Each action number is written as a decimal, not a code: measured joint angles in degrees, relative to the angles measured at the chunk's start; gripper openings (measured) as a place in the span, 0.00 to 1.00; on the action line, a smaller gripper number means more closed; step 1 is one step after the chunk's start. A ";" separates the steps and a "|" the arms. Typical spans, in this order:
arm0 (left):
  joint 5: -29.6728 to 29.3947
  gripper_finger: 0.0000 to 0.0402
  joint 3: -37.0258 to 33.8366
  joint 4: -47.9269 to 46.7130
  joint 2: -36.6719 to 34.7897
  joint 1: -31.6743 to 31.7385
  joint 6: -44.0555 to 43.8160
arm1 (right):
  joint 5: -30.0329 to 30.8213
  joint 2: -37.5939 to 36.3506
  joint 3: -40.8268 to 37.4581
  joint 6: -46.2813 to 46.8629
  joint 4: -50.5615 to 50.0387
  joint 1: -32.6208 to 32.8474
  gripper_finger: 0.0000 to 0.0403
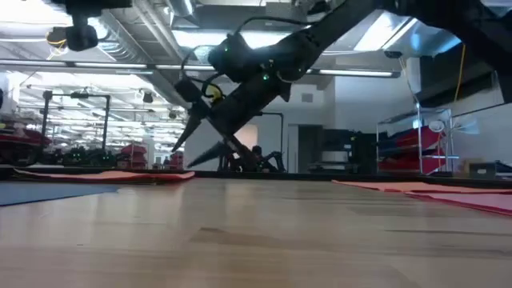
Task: Organize paper
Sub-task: Stack the orange colored paper on top of the orange colored papers
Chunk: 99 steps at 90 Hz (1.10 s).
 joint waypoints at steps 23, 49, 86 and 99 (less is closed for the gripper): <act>0.00 0.00 0.00 -1.70 -0.78 0.00 0.65 | -2.16 3.31 0.02 4.62 6.13 0.06 0.44; -0.17 0.00 0.00 -2.61 -0.89 0.00 1.18 | -0.02 4.49 0.13 4.79 9.51 -0.38 0.26; -0.22 0.00 0.00 -2.63 -1.38 0.00 1.00 | -0.80 5.20 0.19 1.39 10.02 -0.80 0.00; -0.23 0.00 0.00 -2.72 -1.86 0.00 0.41 | -1.17 2.86 -0.21 -1.33 3.44 -1.03 0.00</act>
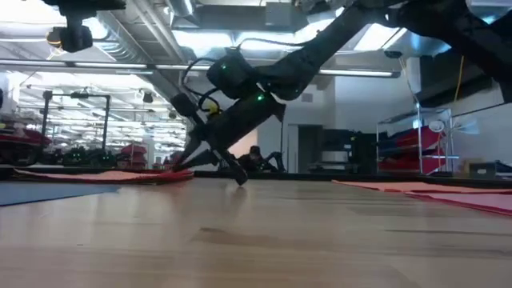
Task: Organize paper
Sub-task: Stack the orange colored paper on top of the orange colored papers
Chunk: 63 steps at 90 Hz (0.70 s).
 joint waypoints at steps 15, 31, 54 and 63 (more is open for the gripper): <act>-0.01 0.00 0.00 0.10 0.01 0.00 -0.74 | 1.28 -5.69 0.07 -3.71 -9.88 -0.89 0.00; -0.01 0.00 0.00 0.12 0.01 0.00 -0.72 | 5.27 -11.97 0.08 -6.29 -20.34 -1.73 0.00; -0.01 0.00 0.00 0.22 0.01 0.00 -0.44 | 12.00 -19.39 0.13 -7.44 -40.36 -1.97 0.00; -0.01 0.00 0.00 0.29 0.01 0.00 -0.48 | 13.34 -20.91 0.12 -7.38 -47.23 -1.91 0.00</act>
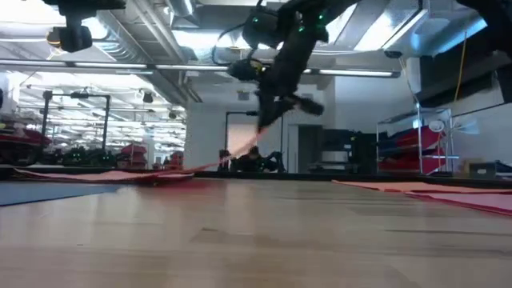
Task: Organize paper
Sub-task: Stack the orange colored paper on top of the orange colored papers
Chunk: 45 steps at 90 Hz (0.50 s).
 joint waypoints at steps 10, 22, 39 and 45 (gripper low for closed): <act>0.00 0.00 0.00 0.07 0.00 0.00 -0.49 | 1.67 -0.78 0.00 1.03 -5.72 0.04 0.00; 0.00 0.00 0.00 0.09 0.00 -0.01 -0.60 | 2.85 -0.89 0.00 1.35 -13.72 0.00 0.00; 0.02 0.00 0.00 0.07 0.00 0.00 -0.63 | 4.06 -2.02 -2.27 2.72 -20.84 -0.26 0.00; 0.03 0.00 0.00 0.04 -0.03 0.00 -0.72 | 3.33 -4.62 -6.15 4.56 -20.14 -0.79 0.00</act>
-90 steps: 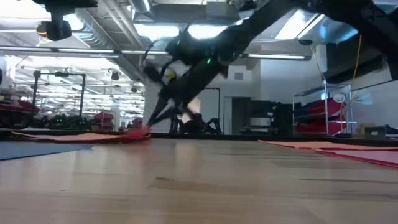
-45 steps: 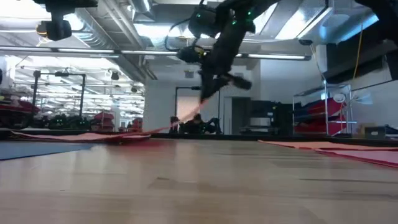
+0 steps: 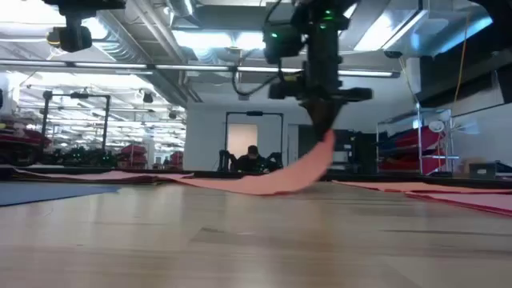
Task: Organize paper
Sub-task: Stack the orange colored paper on top of the orange colored papers
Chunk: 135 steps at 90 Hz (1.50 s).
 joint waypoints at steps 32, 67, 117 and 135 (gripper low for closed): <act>0.29 0.00 0.02 -0.06 -0.64 -0.02 -0.42 | 5.59 -28.11 -29.97 23.27 4.17 -1.53 0.00; 0.69 0.00 0.02 -0.02 -0.64 0.00 -1.11 | 16.58 -55.08 -48.52 53.88 -0.64 1.35 0.00; -0.43 0.00 0.02 -0.01 -0.47 0.04 -2.31 | 19.05 -55.55 -43.79 54.97 -7.80 1.18 0.00; -0.43 0.00 0.02 0.00 -0.47 0.04 -2.28 | 17.77 -55.56 -37.75 52.31 -20.22 1.18 0.00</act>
